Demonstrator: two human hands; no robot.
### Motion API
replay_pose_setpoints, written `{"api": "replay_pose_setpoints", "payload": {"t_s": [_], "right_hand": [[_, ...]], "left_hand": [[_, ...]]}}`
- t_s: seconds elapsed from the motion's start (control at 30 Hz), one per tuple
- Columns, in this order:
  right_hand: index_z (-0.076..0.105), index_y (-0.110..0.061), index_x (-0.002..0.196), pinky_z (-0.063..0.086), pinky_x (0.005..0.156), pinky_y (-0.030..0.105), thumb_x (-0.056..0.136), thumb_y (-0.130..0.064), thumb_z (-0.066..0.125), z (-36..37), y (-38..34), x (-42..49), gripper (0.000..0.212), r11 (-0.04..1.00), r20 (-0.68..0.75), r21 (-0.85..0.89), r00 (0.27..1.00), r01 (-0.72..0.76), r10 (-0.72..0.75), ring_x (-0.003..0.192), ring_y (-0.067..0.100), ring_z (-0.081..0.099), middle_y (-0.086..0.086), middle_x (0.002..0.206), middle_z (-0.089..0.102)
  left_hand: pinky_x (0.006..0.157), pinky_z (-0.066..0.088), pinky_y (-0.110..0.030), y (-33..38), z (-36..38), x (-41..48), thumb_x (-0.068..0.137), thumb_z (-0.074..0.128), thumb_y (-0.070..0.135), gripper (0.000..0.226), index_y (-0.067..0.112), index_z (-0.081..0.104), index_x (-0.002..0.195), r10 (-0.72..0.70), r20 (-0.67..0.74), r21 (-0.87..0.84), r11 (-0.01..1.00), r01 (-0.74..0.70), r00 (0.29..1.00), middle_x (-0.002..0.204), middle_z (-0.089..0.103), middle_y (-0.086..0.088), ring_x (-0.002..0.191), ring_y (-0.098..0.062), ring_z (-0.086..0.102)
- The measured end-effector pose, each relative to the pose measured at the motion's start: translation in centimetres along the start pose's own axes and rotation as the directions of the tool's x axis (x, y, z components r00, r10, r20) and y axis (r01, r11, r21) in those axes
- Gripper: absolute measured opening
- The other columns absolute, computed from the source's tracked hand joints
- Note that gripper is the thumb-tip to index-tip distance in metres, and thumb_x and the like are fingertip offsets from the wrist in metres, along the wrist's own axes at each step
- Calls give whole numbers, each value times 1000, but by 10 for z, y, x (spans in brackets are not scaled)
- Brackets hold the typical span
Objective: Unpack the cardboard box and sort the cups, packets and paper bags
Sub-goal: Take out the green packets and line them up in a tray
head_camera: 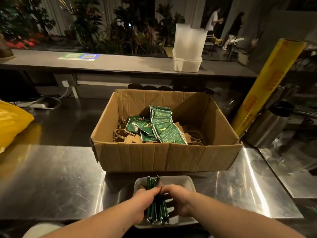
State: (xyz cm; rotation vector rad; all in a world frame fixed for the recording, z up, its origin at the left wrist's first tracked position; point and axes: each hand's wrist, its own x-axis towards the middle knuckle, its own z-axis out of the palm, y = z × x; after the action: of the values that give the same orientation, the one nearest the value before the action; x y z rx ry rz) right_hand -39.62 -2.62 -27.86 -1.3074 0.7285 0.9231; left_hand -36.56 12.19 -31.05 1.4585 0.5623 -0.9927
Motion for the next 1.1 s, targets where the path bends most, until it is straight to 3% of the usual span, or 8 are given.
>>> {"api": "replay_pose_setpoints", "payload": {"t_s": [0.17, 0.43, 0.5, 0.57, 0.7, 0.87, 1.0, 1.1], "right_hand": [[68, -13, 121, 48, 109, 50, 98, -25, 60, 1, 1, 17, 27, 1000, -22, -15, 1000, -14, 14, 115, 30, 64, 11, 121, 69], [66, -19, 118, 46, 100, 46, 101, -23, 54, 10, -7, 27, 21, 991, -27, -129, 999, -22, 19, 110, 22, 62, 5, 117, 70], [67, -20, 119, 42, 98, 44, 100, -25, 55, 9, -5, 32, 23, 986, -40, -164, 999, -37, 31, 110, 20, 61, 3, 118, 69], [67, -20, 121, 45, 92, 40, 99, -24, 56, 10, -3, 35, 25, 983, -44, -177, 998, -41, 34, 110, 20, 62, 4, 117, 70], [65, -18, 123, 54, 88, 40, 102, -21, 54, 12, -3, 34, 24, 985, -12, -166, 999, -44, 43, 113, 23, 65, 7, 120, 70], [57, -20, 125, 53, 97, 49, 103, -21, 53, 11, -6, 27, 23, 987, 12, -160, 1000, -19, 22, 113, 26, 62, 8, 122, 66], [57, -19, 127, 55, 98, 49, 102, -19, 56, 10, -9, 29, 25, 991, 27, -128, 999, 36, -32, 115, 28, 62, 11, 124, 65], [57, -18, 127, 56, 98, 51, 98, -21, 63, 9, -10, 33, 30, 983, -33, -166, 995, 83, -90, 111, 27, 65, 10, 119, 68]], "left_hand": [[102, 51, -51, -4, -7, 12, 85, 79, 44, 61, 12, 56, 131, -63, -85, 55, 996, 68, 994, 109, 72, -16, 102, -35, 68], [99, 55, -45, 14, -23, 0, 78, 71, 25, 48, 12, 59, 123, 23, -131, 318, 948, 20, 991, 115, 69, -11, 106, -28, 67], [88, 59, -38, 23, -26, -14, 81, 70, 28, 42, 16, 61, 120, 87, -132, 538, 843, -3, 987, 114, 67, -7, 100, -24, 67], [83, 57, -31, 28, -32, -23, 90, 66, 29, 29, 19, 63, 117, 213, -141, 792, 611, -19, 967, 112, 64, -2, 98, -19, 64], [100, 47, -29, 29, -46, -24, 96, 58, 25, 40, 33, 57, 136, 294, -85, 931, 364, -30, 952, 131, 49, -4, 112, -23, 52], [62, 59, -27, 22, -53, -16, 96, 57, 8, 66, 40, 39, 150, 220, -37, 832, 548, -92, 975, 122, 52, -3, 97, -21, 64], [64, 64, -36, 21, -47, -14, 91, 52, 3, 61, 37, 27, 135, 230, -42, 785, 610, -110, 972, 110, 57, -8, 94, -25, 67], [57, 58, -29, 24, -43, -11, 91, 48, 3, 64, 33, 17, 138, 232, -44, 737, 664, -125, 972, 113, 55, -11, 92, -26, 67]]}}
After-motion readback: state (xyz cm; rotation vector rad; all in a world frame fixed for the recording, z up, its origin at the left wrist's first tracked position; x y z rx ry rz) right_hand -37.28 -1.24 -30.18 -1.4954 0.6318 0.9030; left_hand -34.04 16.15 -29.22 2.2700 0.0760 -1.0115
